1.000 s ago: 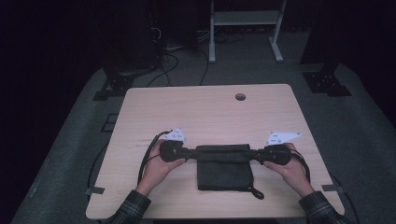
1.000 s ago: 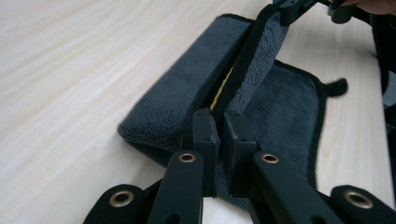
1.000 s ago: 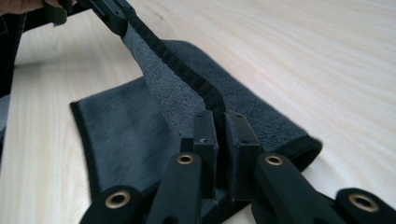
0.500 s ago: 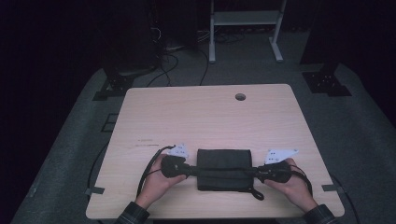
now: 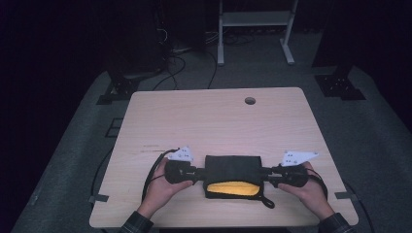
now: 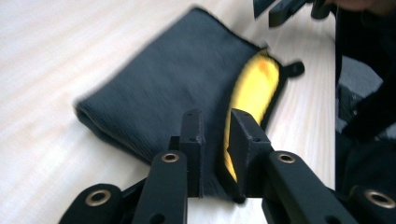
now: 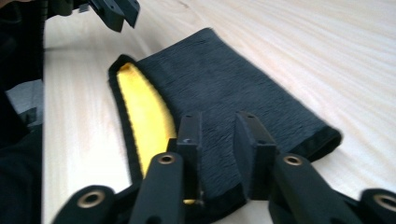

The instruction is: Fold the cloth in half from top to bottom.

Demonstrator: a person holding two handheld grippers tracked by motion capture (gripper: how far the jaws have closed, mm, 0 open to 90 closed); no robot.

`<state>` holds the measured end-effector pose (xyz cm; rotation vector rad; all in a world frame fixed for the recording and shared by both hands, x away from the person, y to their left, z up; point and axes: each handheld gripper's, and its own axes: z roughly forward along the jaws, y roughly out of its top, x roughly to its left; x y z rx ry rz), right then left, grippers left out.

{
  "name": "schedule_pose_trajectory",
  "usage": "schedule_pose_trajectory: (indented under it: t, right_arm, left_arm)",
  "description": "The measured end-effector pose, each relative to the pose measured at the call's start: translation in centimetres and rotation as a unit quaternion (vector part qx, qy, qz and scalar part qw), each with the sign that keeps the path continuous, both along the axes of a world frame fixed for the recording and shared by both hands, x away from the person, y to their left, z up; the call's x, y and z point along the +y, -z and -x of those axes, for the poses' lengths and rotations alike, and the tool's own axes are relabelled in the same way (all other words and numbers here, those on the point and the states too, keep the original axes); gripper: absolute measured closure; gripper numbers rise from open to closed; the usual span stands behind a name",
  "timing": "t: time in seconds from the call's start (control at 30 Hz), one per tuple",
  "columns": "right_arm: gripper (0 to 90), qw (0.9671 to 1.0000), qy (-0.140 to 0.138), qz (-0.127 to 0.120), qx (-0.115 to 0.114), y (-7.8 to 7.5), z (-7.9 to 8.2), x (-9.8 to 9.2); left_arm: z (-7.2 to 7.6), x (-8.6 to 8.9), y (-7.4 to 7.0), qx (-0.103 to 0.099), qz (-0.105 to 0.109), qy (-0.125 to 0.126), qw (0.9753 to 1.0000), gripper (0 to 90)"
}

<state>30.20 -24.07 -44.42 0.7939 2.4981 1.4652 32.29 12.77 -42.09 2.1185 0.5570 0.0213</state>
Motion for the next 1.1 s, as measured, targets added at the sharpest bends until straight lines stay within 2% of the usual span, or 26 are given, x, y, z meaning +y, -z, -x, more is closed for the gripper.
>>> schedule_pose_trajectory:
  t: [0.1,0.2,0.37,0.47,0.67,0.8,0.87,0.9,0.97,1.1]
  right_arm:
    - [78.9,0.9999,0.001,0.013,0.003,0.3,-0.8,0.6]
    - [80.8,0.9995,-0.004,0.028,0.013,1.0,-1.3,1.4]
    - [81.7,0.9985,-0.030,0.040,0.024,1.5,-0.7,2.2]
    - [82.1,0.9975,-0.044,0.047,0.030,1.8,0.2,2.4]
    - [83.0,0.9951,-0.060,0.068,0.038,2.5,1.8,2.5]
    - [83.5,0.9948,-0.061,0.077,0.027,3.0,2.3,2.6]
    - [83.3,0.9946,-0.061,0.080,0.026,3.0,2.2,2.7]
    - [81.9,0.9948,-0.060,0.077,0.029,3.0,2.2,2.6]
    - [73.3,0.9958,-0.052,0.070,0.028,2.7,2.1,2.4]
    - [53.4,0.9990,-0.008,0.043,0.004,2.0,1.4,1.5]
  left_arm:
    - [-1.0,-0.5,0.5,0.005,0.000,-0.010,0.9999,80.9]
    - [-1.4,-1.3,1.5,0.015,-0.013,-0.008,0.9998,81.5]
    - [-0.3,-2.0,2.2,0.026,-0.022,0.010,0.9994,80.5]
    - [1.2,-1.9,2.7,0.036,-0.032,0.028,0.9984,80.2]
    - [2.5,-1.5,3.7,0.050,-0.050,0.032,0.9970,79.3]
    - [2.6,-1.9,4.3,0.048,-0.071,0.031,0.9959,79.5]
    - [2.6,-1.9,4.2,0.047,-0.071,0.031,0.9959,79.0]
    - [2.7,-1.8,4.0,0.046,-0.068,0.033,0.9961,78.0]
    - [2.7,-1.7,3.7,0.039,-0.061,0.027,0.9970,70.4]
    - [2.5,-0.9,2.7,0.017,-0.046,-0.016,0.9987,47.6]
